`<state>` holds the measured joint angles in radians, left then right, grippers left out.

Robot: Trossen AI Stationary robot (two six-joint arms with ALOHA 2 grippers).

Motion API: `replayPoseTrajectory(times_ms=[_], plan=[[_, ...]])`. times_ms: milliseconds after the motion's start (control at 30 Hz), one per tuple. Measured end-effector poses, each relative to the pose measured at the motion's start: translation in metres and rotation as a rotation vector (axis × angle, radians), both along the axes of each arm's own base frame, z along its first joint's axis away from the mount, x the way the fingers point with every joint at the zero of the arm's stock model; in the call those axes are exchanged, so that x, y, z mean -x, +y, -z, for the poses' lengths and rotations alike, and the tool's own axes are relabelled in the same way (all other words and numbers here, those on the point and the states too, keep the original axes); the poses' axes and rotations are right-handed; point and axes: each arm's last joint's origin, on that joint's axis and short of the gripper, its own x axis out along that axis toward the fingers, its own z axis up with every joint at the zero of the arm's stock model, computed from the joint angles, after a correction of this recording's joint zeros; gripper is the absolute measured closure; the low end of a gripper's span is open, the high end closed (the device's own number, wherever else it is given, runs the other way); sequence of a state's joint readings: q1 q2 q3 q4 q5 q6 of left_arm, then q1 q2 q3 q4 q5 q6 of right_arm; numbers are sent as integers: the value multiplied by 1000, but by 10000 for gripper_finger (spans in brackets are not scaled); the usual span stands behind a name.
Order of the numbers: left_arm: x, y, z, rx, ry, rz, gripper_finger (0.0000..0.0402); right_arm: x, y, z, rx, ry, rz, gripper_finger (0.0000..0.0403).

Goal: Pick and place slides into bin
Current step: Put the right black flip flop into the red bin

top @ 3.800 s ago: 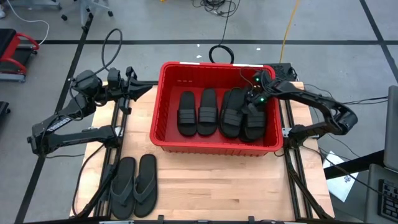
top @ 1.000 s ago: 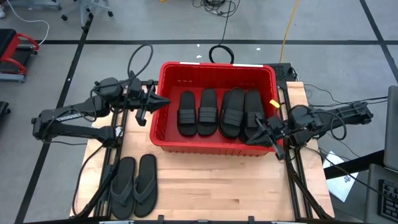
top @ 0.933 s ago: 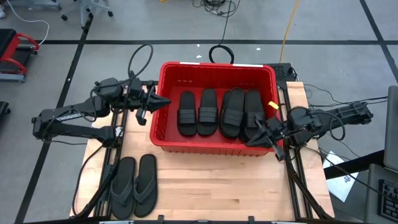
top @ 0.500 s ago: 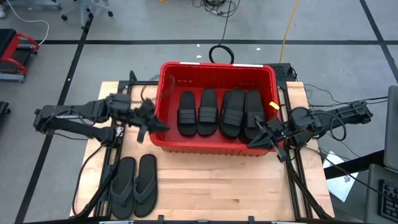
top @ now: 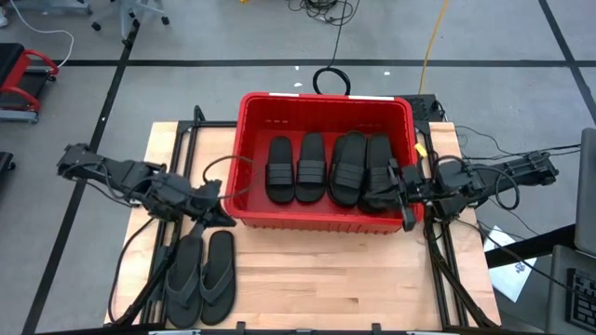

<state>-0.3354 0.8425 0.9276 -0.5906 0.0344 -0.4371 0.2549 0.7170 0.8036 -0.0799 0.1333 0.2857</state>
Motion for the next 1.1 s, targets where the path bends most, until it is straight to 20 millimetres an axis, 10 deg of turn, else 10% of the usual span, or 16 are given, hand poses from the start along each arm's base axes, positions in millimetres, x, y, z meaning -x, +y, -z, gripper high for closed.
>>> replayPoseTrajectory(times_ms=[400, 1100], plan=[[9, -53, 31, 276, 441, 41, 366, 1, -3, -1, 60, -16, 10, 403], [-14, -133, 106, 293, 810, -262, 142, 18, -4, -5, 44, -33, -97, 403]])
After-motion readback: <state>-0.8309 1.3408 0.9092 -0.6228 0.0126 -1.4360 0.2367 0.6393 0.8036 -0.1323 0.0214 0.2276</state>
